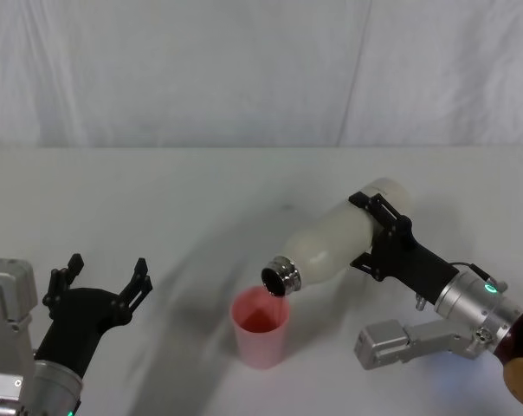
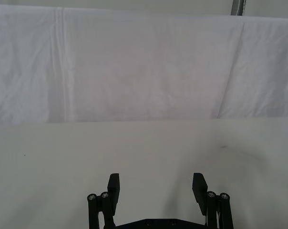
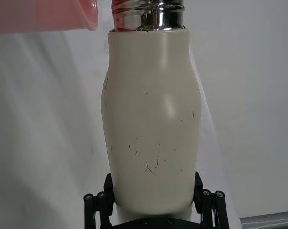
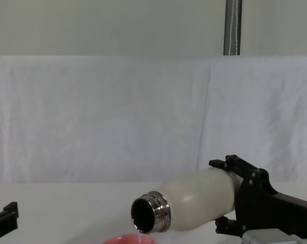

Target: Grasp the thermos with one hand and pour water into the cup lid.

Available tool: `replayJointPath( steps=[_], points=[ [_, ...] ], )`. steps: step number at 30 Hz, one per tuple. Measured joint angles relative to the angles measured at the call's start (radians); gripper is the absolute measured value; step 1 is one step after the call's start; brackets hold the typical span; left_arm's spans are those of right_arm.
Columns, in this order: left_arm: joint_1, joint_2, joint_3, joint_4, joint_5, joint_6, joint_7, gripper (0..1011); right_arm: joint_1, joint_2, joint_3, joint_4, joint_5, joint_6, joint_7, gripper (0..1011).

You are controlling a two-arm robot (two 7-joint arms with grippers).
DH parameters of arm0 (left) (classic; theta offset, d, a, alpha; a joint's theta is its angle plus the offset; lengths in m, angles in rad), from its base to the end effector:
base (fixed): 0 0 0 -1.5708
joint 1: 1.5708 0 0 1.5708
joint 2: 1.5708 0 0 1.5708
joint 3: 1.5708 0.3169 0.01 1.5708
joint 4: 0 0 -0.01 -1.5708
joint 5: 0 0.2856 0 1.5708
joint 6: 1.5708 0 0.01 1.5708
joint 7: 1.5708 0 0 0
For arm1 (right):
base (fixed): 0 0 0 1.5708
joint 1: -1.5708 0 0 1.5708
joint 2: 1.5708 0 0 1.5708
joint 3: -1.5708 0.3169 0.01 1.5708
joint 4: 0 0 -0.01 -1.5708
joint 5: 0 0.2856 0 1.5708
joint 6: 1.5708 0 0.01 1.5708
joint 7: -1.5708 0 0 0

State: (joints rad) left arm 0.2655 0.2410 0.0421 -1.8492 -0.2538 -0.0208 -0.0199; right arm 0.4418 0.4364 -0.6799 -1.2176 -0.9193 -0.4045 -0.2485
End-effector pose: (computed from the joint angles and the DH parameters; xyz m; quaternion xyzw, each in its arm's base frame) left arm 0.2230 0.0464 -0.3104 -0.0174 0.0064 0.6616 0.7496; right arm 0.3956 -0.0161 -0.3246 -0.2263 -0.6275 -0.3077 0.6785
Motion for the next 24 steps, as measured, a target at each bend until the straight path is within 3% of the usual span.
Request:
replayJointPath(
  steps=[24],
  points=[
    [0.000, 0.000, 0.000, 0.000, 0.000, 0.000, 0.000, 1001, 0.008, 0.003, -0.011, 0.004, -0.004, 0.000, -0.012, 955]
  ],
)
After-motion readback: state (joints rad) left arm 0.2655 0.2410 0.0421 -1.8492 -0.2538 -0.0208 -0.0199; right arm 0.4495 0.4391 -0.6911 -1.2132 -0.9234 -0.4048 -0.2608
